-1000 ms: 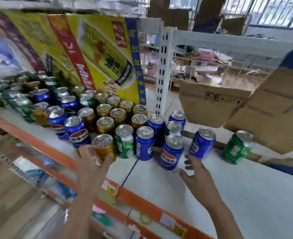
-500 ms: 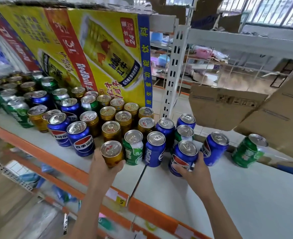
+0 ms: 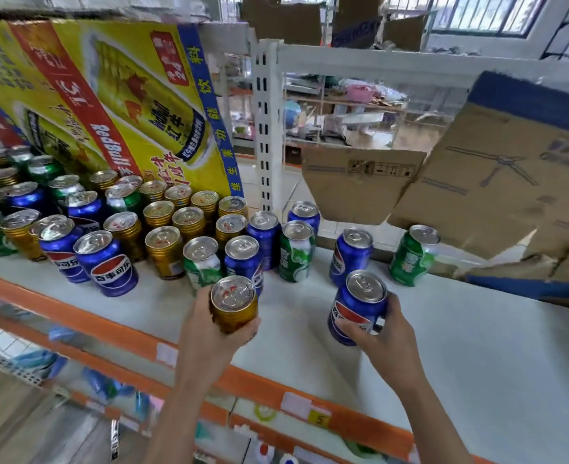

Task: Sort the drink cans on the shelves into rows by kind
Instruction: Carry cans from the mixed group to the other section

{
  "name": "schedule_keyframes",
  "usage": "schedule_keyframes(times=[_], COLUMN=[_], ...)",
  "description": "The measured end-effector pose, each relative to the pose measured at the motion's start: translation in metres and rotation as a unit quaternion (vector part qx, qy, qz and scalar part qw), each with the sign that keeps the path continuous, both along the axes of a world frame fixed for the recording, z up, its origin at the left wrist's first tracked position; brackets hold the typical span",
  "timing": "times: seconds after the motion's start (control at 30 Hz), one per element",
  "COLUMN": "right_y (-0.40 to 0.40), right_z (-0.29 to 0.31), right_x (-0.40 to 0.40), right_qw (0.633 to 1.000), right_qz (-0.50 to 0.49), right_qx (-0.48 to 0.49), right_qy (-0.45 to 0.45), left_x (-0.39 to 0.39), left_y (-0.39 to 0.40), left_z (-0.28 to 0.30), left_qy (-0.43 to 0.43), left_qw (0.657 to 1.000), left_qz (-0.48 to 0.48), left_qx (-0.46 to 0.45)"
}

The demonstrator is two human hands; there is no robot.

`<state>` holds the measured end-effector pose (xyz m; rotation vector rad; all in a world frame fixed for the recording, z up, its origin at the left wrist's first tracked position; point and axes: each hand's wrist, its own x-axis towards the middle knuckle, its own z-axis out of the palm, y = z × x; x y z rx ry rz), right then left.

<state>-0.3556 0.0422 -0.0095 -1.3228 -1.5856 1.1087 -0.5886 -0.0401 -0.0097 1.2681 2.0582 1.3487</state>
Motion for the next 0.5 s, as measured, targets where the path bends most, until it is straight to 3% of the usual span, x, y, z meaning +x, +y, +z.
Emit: schedule_keyframes(times=[0.23,0.5], right_y=[-0.021,-0.052], right_z=[0.007,0.007], right_x=[0.118,0.239], right_qw=[0.995,0.978], right_qz=[-0.090,-0.203], right_qx=[0.030,0.054], right_qy=[-0.004,-0.016], left_x=[0.109,0.245], left_y=[0.026,0.057], left_z=[-0.003,-0.003], left_qy=[-0.035,0.016], left_qw=[0.992,0.967], left_qz=[-0.118,-0.254], left_qx=[-0.018,-0.028])
